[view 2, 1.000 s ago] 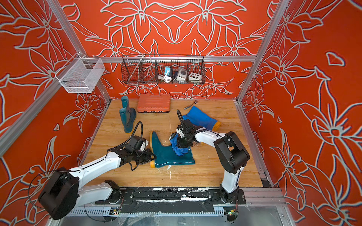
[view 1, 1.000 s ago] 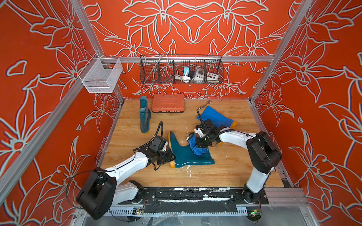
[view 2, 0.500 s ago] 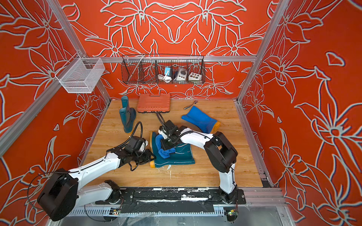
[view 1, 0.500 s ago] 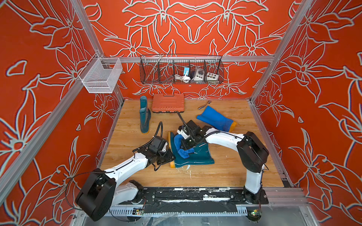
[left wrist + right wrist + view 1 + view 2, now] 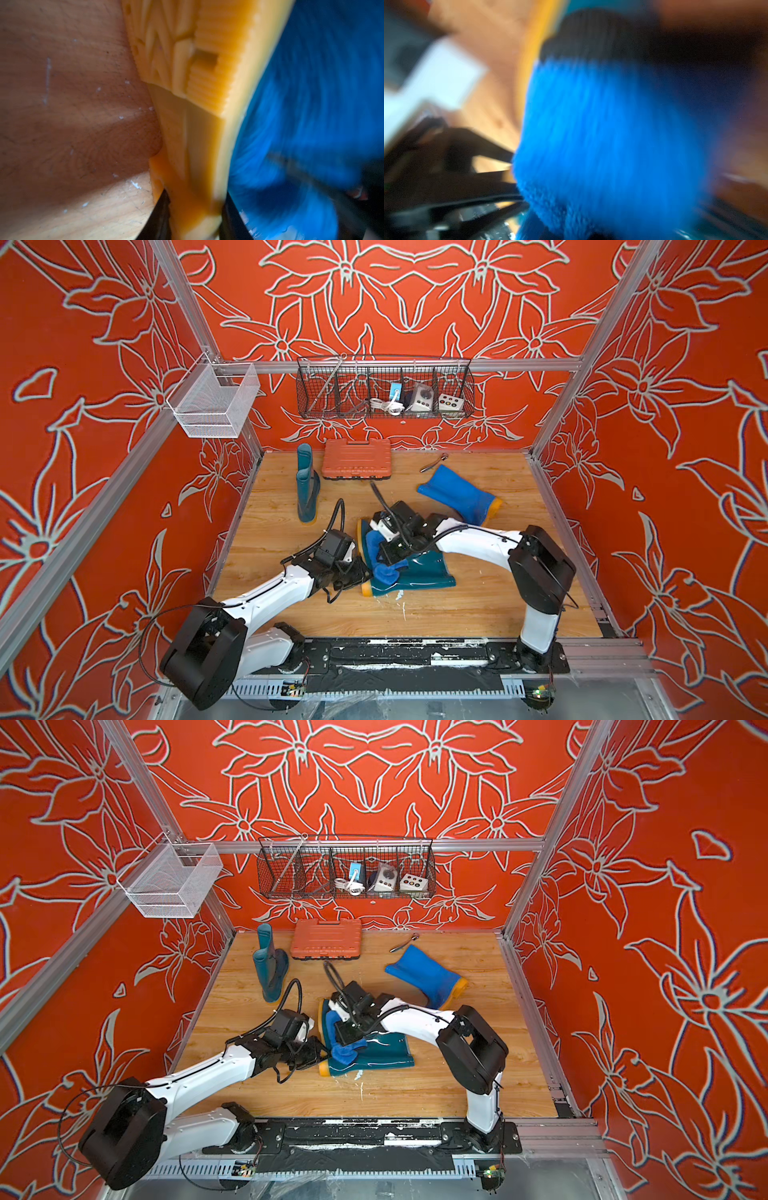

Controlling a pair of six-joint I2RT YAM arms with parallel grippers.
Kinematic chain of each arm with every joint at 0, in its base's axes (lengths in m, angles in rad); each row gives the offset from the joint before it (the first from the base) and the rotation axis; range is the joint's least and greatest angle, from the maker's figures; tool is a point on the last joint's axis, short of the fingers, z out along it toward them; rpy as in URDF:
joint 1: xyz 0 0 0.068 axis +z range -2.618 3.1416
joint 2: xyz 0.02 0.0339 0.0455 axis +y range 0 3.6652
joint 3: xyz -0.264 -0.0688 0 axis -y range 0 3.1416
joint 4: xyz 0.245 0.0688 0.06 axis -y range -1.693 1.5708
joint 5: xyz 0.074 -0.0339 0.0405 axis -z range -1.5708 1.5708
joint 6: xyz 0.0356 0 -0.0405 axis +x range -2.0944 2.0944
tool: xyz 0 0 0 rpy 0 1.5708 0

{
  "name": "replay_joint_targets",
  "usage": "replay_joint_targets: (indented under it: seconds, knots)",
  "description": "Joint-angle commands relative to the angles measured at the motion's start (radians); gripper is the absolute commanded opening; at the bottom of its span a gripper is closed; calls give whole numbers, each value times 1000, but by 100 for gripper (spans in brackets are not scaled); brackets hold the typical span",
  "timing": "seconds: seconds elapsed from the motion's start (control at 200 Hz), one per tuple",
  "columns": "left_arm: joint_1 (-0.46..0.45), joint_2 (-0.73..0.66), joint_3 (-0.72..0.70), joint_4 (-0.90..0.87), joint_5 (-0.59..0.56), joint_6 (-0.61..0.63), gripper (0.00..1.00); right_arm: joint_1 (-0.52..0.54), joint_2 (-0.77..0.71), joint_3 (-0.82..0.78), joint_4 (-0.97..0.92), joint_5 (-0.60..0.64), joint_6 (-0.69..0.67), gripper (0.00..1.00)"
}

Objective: Wipe the rubber boots with a cloth
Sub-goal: Wipe the dirt off the rubber boot.

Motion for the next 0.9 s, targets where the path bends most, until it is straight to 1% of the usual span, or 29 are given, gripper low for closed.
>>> replay_joint_targets:
  seconds: [0.0, 0.07, 0.095, 0.16, 0.21, 0.255, 0.3, 0.355, 0.445, 0.53, 0.575, 0.626, 0.681, 0.711, 0.776, 0.841, 0.896]
  knots:
    - [-18, 27, -48, -24, 34, -21, 0, -59, -1, -74, -40, -3, 14, 0]
    - [-18, 26, -48, -28, 33, -20, 0, -157, -43, -167, -47, -3, 1, 0]
    - [-18, 27, -47, -29, 33, -19, 0, -213, -62, -211, -49, -3, -5, 0]
    - [-18, 30, -47, -31, 35, -20, 0, -298, -103, -276, -68, 17, -33, 0]
    - [-18, 34, -49, -28, 37, -22, 0, -335, -126, -302, -92, 39, -57, 0]
    - [-18, 37, -49, -25, 38, -23, 0, -340, -140, -306, -104, 43, -67, 0]
    - [-18, 39, -49, -20, 37, -25, 0, -326, -144, -304, -90, 16, -49, 0]
    - [-18, 39, -47, -17, 37, -30, 0, -275, -135, -283, -56, -5, -14, 0]
    - [-17, 21, -46, -18, 30, -42, 0, -112, -84, -173, -61, 17, 8, 0]
    - [-18, -10, -54, -30, 10, -53, 0, 19, -13, -63, -58, -21, 16, 0]
    - [-18, -25, -59, -40, -3, -55, 0, 51, 9, -34, -63, -23, 14, 0]
    - [-18, -39, -62, -52, -11, -53, 0, 50, 8, -44, -66, -3, 14, 0]
    - [-18, -48, -64, -62, -14, -45, 0, 16, -12, -88, -80, 31, 4, 0]
    - [-18, -52, -65, -65, -15, -43, 0, -21, -31, -125, -83, 36, 1, 0]
    - [-18, -55, -71, -65, -18, -42, 0, -127, -84, -238, -66, 11, 9, 0]
    - [-18, -54, -75, -57, -17, -42, 0, -259, -145, -346, -43, -16, 11, 0]
    - [-18, -49, -76, -47, -11, -42, 0, -323, -194, -393, -61, 1, -17, 0]
